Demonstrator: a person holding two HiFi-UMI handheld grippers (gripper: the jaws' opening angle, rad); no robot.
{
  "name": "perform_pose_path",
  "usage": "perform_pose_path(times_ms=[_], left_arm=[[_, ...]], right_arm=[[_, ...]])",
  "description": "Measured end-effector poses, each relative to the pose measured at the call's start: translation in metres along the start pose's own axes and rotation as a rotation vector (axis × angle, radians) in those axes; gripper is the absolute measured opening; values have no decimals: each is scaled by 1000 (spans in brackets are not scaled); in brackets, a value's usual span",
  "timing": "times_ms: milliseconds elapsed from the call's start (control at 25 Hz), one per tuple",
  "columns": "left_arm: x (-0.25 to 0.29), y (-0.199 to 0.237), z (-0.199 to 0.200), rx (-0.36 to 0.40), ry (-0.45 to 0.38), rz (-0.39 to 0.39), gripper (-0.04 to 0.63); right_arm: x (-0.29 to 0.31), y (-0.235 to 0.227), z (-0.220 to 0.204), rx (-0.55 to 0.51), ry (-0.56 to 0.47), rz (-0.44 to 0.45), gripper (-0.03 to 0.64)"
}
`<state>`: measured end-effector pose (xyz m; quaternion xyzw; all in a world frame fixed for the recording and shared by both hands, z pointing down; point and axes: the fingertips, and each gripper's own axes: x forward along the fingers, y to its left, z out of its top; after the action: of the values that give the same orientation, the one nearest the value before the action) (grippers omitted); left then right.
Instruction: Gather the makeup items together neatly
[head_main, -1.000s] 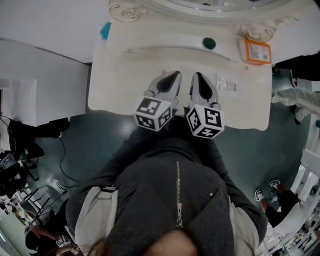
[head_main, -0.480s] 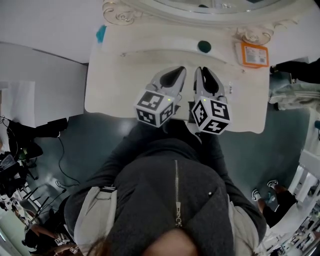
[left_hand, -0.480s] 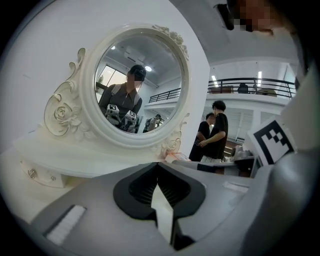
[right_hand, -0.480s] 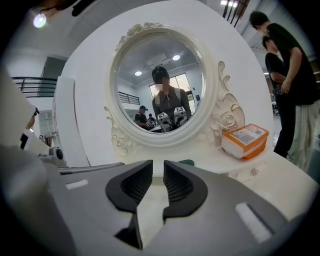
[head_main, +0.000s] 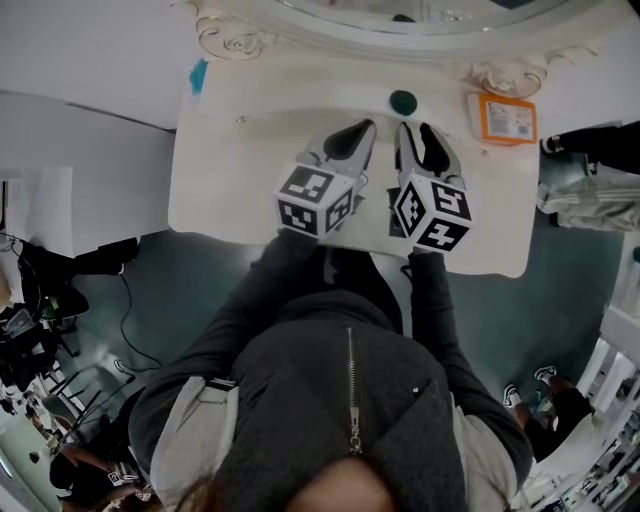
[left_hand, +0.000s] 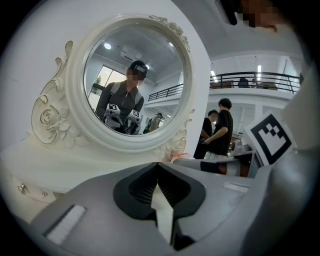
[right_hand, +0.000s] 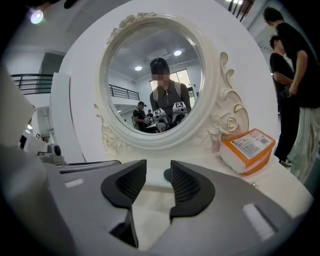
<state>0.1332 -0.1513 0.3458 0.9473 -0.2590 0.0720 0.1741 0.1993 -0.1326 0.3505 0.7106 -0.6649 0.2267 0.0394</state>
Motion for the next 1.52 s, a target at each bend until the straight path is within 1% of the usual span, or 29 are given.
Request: perform_pose_path(times_ms=[160,520,680,1160,1360,1520], left_arm=[[16,9,-4,14,17,29,9],[44,36,-10,-4,37,80,9],[51,43,-13,-13,41,89,9],[58,55,-17,-27,53,87,9],[56,59,-16,-31,46,95,9],[54,62,-15,-41,41,102,9]], right_arm=[[17,-8,-1,14,24,5,182],[55,-20,-7,13,79,-9,256],[71,-25,-17,5,118,-11,294],[99,-35,-38,-35,176,-57,298],[102,-36,-39,-60,176,-80,298],[103,-34,-39,-60,179,-79,292]])
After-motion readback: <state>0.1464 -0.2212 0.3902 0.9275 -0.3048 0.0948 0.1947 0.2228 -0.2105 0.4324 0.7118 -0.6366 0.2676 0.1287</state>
